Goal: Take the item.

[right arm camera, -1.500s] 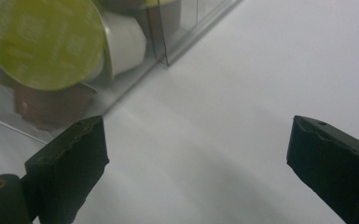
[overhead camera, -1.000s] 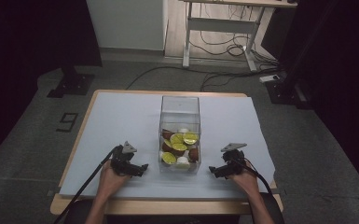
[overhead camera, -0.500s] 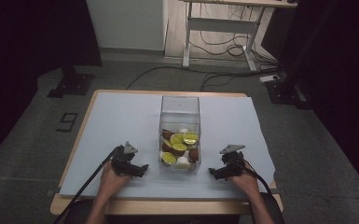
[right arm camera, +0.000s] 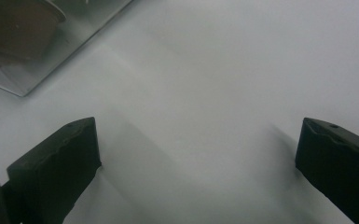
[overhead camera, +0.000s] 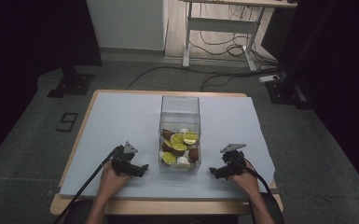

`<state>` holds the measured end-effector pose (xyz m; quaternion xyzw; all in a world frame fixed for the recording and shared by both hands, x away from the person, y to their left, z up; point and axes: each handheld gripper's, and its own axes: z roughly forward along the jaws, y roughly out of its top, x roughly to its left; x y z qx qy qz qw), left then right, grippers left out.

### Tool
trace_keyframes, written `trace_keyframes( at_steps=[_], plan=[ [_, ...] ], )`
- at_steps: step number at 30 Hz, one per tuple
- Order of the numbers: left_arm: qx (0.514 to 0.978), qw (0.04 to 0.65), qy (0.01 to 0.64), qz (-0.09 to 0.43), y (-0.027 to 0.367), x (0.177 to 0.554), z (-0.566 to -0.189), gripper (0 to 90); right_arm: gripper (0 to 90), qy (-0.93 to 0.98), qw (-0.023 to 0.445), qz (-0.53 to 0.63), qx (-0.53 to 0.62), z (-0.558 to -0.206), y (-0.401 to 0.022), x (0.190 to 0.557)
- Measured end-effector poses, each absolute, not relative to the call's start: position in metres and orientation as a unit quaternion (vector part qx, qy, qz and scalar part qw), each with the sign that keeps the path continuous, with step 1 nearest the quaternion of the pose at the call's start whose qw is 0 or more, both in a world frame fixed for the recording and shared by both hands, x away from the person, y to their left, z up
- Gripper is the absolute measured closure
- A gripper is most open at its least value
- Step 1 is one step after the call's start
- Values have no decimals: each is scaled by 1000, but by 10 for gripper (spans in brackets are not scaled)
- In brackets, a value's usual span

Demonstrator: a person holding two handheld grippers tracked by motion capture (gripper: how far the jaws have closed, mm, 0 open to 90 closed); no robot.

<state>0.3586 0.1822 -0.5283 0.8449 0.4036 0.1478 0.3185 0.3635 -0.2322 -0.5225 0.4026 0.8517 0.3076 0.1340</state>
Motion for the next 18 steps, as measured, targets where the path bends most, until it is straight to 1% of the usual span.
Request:
trace_keyframes(
  at_steps=[12, 14, 18],
  plan=[
    [845, 318, 404, 147, 182, 359, -528, 0, 5, 850, 159, 337, 373, -501, -231, 356],
    [845, 319, 404, 147, 182, 359, -528, 0, 11, 842, 143, 354, 381, -496, -234, 354],
    [845, 318, 404, 148, 182, 359, -528, 0, 21, 836, 138, 368, 383, -491, -236, 353]
  ],
)
